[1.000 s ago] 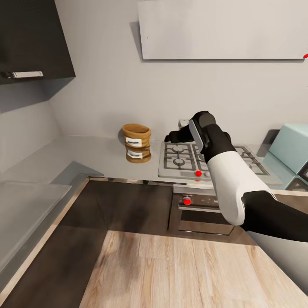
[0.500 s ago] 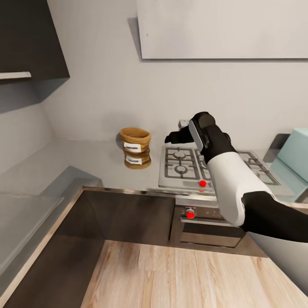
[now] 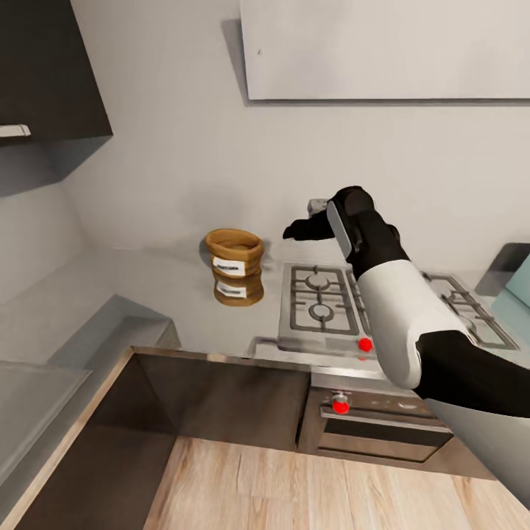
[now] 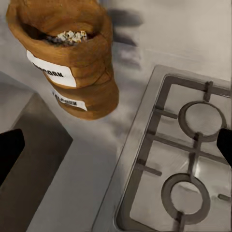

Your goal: In the kitchen, take the popcorn bag from the countertop, put it into the microwave, and heat it until the popcorn is cooked so the cooked popcorn ends up inside the bag.

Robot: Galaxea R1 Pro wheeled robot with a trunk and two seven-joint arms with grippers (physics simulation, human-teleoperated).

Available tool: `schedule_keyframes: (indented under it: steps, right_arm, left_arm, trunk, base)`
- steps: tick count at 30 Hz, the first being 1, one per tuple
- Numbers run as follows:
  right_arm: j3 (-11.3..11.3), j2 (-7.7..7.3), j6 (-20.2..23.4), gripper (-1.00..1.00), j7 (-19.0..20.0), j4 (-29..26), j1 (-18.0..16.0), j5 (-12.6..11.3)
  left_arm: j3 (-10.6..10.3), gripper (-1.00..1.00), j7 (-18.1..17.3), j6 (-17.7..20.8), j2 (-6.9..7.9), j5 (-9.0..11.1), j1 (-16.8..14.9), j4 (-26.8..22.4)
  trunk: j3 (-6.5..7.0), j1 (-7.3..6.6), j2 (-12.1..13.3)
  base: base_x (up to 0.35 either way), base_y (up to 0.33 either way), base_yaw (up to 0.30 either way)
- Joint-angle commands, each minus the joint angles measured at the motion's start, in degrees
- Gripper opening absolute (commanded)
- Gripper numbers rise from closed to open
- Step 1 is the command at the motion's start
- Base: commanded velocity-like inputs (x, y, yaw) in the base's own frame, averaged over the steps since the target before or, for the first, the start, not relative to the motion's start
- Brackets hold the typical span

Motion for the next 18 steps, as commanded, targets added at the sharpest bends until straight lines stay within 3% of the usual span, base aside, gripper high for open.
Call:
schedule_keyframes:
  steps: [1, 12, 18]
  right_arm:
    - [0.04, 0.0, 0.22, 1.0, 0.44, -0.41, -0.04, 0.52]
    - [-0.03, 0.0, 0.22, 1.0, 0.36, -1.02, -0.04, 0.52]
    - [-0.02, 0.0, 0.22, 1.0, 0.18, -1.02, 0.02, 0.58]
  left_arm:
    - [-0.02, 1.0, -0.22, 0.25, 0.02, 0.44, -0.01, -0.06]
    - [-0.02, 1.0, -0.19, 0.24, 0.01, 0.45, -0.01, -0.11]
    - [-0.01, 1.0, -0.2, 0.21, 0.01, 0.49, -0.01, -0.14]
  trunk:
    - [-0.08, 0.05, -0.06]
    - [-0.08, 0.05, -0.06]
    - [-0.08, 0.05, -0.06]
  base:
    - [0.322, 0.0, 0.243]
    - [0.297, -0.091, 0.265]
    - [0.208, -0.194, 0.055]
